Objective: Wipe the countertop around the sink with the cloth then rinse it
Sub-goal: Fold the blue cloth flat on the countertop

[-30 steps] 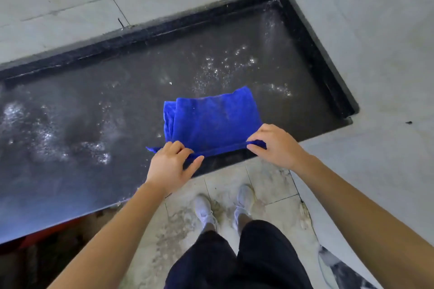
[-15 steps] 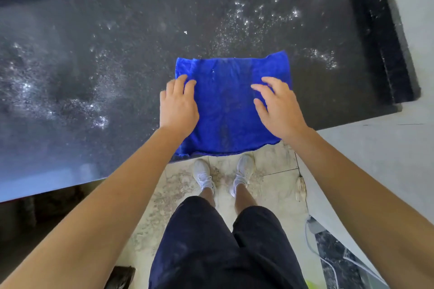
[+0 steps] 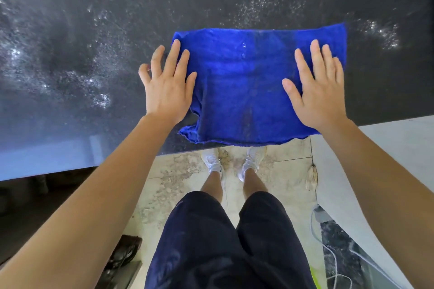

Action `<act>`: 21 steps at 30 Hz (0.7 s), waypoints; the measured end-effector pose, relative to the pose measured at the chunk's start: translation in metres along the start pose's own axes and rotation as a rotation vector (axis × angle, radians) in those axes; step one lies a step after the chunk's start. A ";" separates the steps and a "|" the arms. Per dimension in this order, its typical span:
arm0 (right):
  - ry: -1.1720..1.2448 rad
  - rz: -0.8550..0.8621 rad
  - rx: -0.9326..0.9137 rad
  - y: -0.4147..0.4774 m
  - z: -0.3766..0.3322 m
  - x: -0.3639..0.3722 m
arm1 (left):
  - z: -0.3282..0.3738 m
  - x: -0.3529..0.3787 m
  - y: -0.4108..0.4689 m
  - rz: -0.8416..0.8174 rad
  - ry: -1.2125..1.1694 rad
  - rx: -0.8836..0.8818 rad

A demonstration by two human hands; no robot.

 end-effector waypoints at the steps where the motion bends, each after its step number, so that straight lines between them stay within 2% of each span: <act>1: -0.005 0.008 -0.001 0.000 0.000 0.000 | 0.001 0.000 -0.003 0.050 -0.028 -0.029; 4: -0.007 0.032 -0.004 -0.001 0.000 0.000 | 0.008 -0.003 -0.019 0.181 -0.102 -0.100; 8: -0.012 0.057 -0.006 -0.002 -0.001 0.001 | 0.010 -0.005 -0.042 0.212 -0.099 -0.082; 11: -0.013 0.060 -0.001 -0.003 0.000 0.002 | -0.005 -0.007 -0.045 0.278 -0.041 -0.124; 15: -0.015 0.068 -0.001 -0.003 0.000 0.003 | -0.012 -0.010 -0.043 0.273 -0.083 -0.170; 18: -0.010 0.071 0.001 -0.003 -0.001 0.003 | 0.004 -0.011 -0.050 0.281 -0.178 -0.038; 21: -0.008 0.069 0.006 -0.003 -0.001 0.003 | 0.005 -0.005 -0.061 0.284 -0.142 0.123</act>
Point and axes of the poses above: each hand's wrist, its own y-axis towards the middle knuckle, its own x-axis out of the palm, z = x × y, the point moved 2 cm from there along y, towards the middle knuckle, and after that the axes turned 14 degrees about z, right-handed, at the moved point
